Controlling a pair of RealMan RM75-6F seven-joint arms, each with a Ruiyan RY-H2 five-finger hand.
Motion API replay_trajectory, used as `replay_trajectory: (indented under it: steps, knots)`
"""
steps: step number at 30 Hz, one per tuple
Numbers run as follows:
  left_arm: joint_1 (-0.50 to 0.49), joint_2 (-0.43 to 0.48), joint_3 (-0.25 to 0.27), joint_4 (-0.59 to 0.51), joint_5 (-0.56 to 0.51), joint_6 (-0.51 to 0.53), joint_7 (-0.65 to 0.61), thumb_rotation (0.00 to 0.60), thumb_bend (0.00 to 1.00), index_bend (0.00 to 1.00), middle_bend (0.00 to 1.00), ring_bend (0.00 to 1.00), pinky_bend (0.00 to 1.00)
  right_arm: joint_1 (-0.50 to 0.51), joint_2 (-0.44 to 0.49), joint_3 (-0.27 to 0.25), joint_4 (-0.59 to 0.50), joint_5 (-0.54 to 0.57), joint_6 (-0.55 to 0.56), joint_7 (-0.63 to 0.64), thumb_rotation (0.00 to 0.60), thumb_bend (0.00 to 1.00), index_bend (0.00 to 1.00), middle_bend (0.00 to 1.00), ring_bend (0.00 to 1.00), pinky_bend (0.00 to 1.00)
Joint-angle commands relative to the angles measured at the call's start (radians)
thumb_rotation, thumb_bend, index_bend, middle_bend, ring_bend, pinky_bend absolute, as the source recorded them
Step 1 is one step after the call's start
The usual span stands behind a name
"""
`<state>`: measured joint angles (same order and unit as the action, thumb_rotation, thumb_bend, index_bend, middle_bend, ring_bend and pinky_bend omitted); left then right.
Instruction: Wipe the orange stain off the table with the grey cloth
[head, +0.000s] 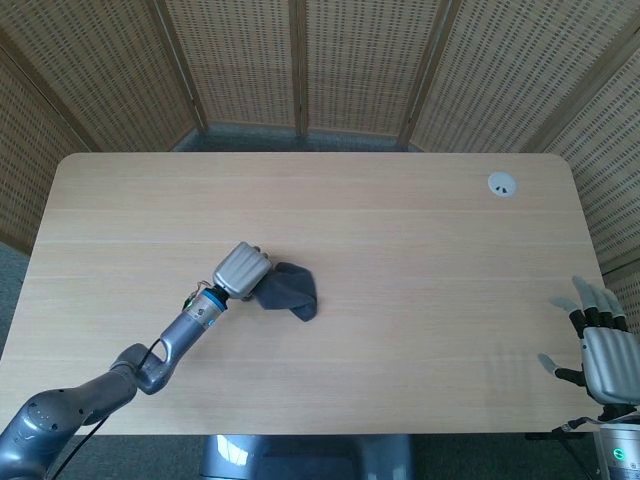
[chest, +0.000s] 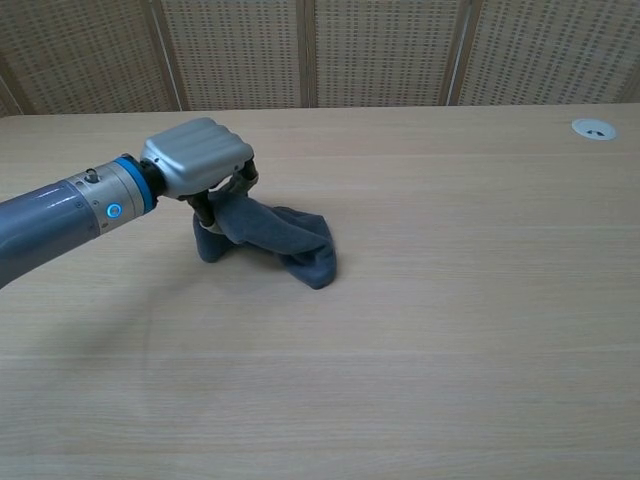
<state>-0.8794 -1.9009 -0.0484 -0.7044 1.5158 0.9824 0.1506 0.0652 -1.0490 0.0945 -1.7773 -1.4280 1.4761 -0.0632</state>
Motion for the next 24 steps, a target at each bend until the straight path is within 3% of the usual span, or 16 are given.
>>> replay_trajectory:
  steps: [1,15,19,24]
  knots:
    - [0.009,0.011,0.009,0.009,0.006,0.001,-0.008,0.600,0.15,0.75,0.68,0.64,0.90,0.000,0.001,0.001,0.001,0.002,-0.001,0.002,0.600,0.00,0.24,0.00,0.00,0.00]
    - [0.102,0.150,0.049,0.080,-0.001,0.010,-0.058,0.600,0.15,0.75,0.68,0.64,0.90,-0.003,0.005,0.000,-0.005,-0.002,0.004,0.008,0.600,0.00,0.24,0.00,0.00,0.00]
    - [0.118,0.187,0.042,0.110,-0.014,0.006,-0.075,0.600,0.15,0.75,0.68,0.64,0.90,-0.002,0.005,0.000,-0.006,-0.002,0.003,0.006,0.600,0.00,0.24,0.00,0.00,0.00]
    - [0.110,0.241,-0.003,0.081,-0.033,0.050,-0.109,0.600,0.15,0.75,0.68,0.64,0.90,0.001,0.001,-0.003,-0.005,-0.003,-0.003,0.000,0.600,0.00,0.24,0.00,0.00,0.00]
